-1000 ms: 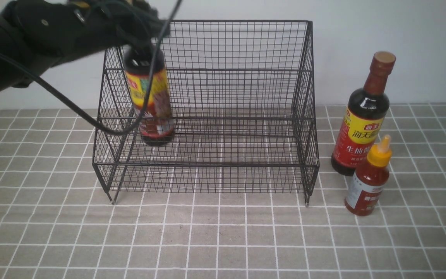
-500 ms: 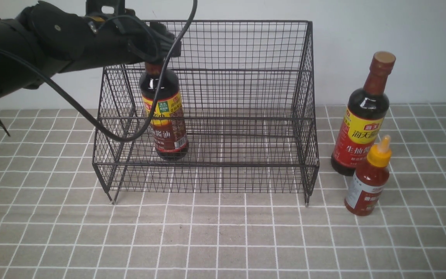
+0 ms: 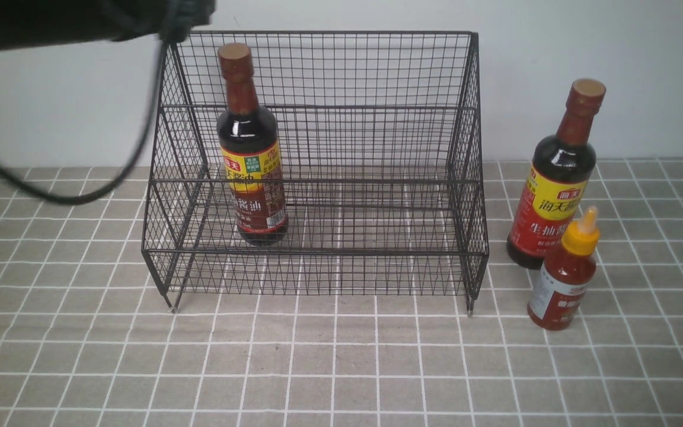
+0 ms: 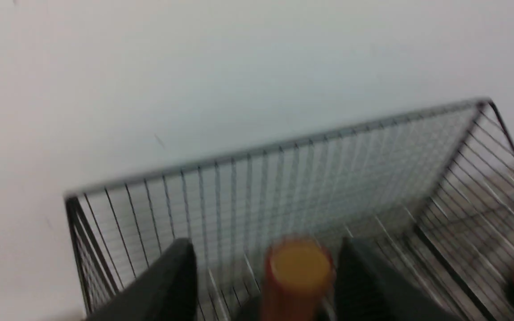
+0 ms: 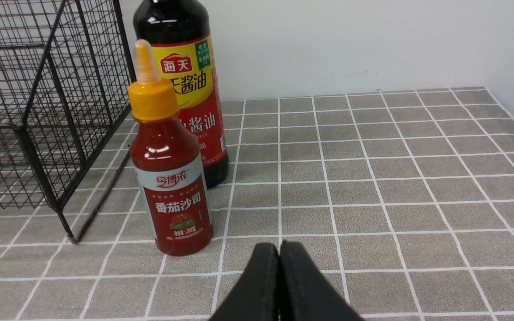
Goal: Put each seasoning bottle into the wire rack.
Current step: Use the right arm to grab the condiment bottle closest to it
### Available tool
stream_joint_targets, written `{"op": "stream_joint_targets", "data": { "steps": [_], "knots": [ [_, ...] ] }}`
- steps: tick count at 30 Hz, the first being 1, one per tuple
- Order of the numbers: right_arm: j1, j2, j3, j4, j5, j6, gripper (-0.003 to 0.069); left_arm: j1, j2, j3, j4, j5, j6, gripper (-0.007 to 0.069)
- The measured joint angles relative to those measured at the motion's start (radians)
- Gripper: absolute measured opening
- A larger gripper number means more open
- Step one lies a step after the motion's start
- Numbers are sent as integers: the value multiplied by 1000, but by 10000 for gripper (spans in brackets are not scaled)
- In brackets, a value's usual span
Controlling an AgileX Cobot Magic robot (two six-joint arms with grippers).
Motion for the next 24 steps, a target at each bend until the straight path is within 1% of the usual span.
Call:
{"op": "stream_joint_targets", "data": {
  "steps": [1,5,6,7,8,12,15,18,21,24],
  "knots": [
    [0,0,0,0,0,0,-14,35,-20,0,7,104,-24,273],
    [0,0,0,0,0,0,-14,140,-71,0,50,375,-114,74],
    [0,0,0,0,0,0,-14,173,-90,0,68,429,-137,34],
    [0,0,0,0,0,0,-14,182,-96,0,72,448,-139,30],
    [0,0,0,0,0,0,-14,209,-121,0,95,504,-154,6],
    [0,0,0,0,0,0,-14,232,-209,0,129,569,-142,-7],
    [0,0,0,0,0,0,-14,232,-282,0,108,622,-130,-7],
    [0,0,0,0,0,0,-14,233,-396,0,55,657,-126,-7],
    [0,0,0,0,0,0,-14,233,-501,9,27,661,-126,-7],
    [0,0,0,0,0,0,-14,234,-617,46,28,651,-126,-7]
  ]
}}
